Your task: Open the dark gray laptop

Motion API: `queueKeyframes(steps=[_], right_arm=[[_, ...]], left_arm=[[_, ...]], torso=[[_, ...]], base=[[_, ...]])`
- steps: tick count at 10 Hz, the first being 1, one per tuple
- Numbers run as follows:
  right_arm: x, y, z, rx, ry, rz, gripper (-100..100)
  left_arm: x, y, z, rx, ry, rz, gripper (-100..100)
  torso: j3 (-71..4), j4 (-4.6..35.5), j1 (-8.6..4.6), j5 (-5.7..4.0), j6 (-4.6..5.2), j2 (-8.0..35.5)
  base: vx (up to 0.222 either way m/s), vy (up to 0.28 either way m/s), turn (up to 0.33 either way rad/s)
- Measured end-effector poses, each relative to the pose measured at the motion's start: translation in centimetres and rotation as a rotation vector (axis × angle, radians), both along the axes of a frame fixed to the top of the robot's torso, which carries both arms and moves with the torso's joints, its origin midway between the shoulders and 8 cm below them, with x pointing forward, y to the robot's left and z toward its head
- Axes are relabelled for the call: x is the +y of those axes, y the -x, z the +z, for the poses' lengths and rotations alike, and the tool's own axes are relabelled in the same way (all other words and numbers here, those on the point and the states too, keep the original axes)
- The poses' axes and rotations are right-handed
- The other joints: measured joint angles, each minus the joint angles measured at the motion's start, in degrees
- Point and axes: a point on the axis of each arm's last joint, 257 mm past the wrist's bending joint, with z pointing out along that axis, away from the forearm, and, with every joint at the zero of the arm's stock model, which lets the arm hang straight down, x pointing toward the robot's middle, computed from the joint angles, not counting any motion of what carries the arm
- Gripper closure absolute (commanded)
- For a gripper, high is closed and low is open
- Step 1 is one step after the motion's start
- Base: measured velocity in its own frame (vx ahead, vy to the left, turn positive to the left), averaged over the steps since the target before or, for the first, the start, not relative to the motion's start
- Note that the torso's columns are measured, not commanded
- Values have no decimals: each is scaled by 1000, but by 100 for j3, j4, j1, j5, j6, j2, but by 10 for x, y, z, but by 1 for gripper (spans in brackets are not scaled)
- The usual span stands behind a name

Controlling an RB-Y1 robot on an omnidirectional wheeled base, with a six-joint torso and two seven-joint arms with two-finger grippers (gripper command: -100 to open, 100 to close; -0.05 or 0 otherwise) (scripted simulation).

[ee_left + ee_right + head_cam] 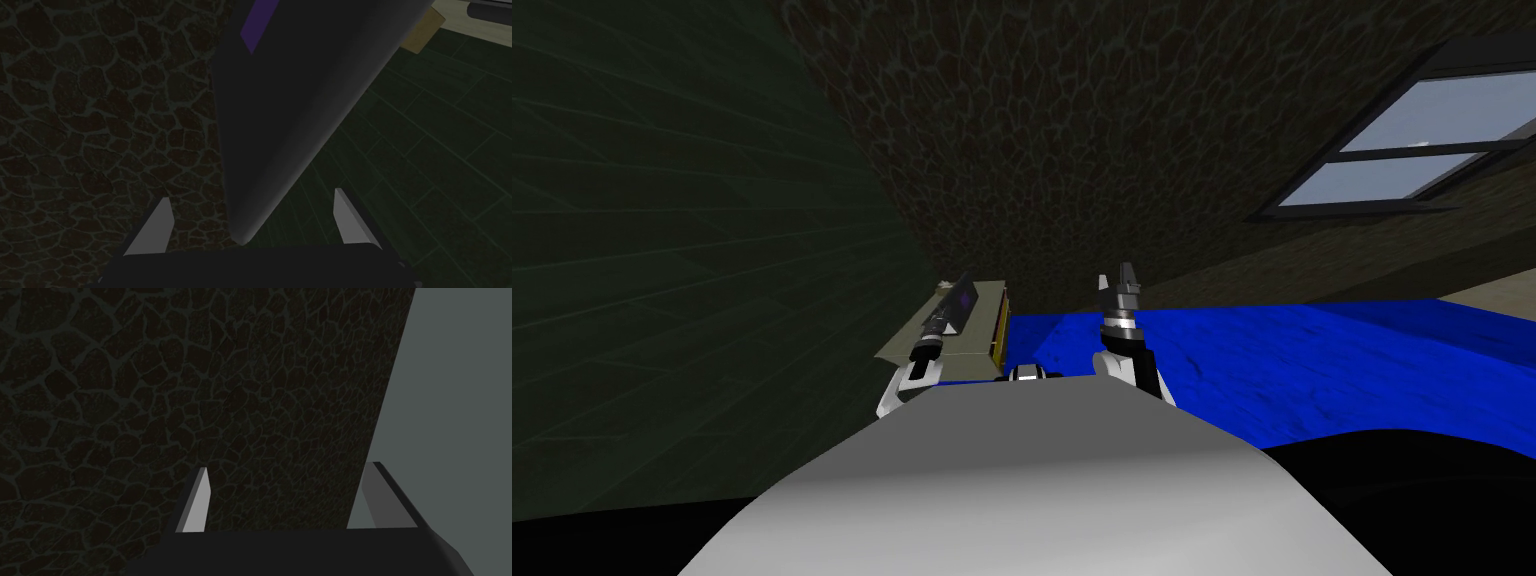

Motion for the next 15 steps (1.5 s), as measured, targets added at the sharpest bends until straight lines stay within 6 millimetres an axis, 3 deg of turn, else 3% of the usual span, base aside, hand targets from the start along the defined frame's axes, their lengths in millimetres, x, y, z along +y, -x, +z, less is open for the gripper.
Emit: queueKeyframes(steps=[1,2,8,15], right_arm=[[0,0,0,0,0,0,0],[0,0,0,0,0,0,0],[0,0,0,0,0,0,0],[0,0,0,0,0,0,0]], left_arm=[[1,-1,4,-2,-3,3,-100],[2,-1,5,-1,-2,4,100],[-5,-19,8,-13,199,8,100],[-16,-35,-13,9,453,18,100]], torso=[[1,1,11,5,0,0],[7,3,-3,2,-1,8],[-12,-27,4,20,-15,-26],[-3,0,-7,0,1,-5]], base=[[-4,-7,19],[0,0,0],[-37,121,-24],[-24,108,-9]])
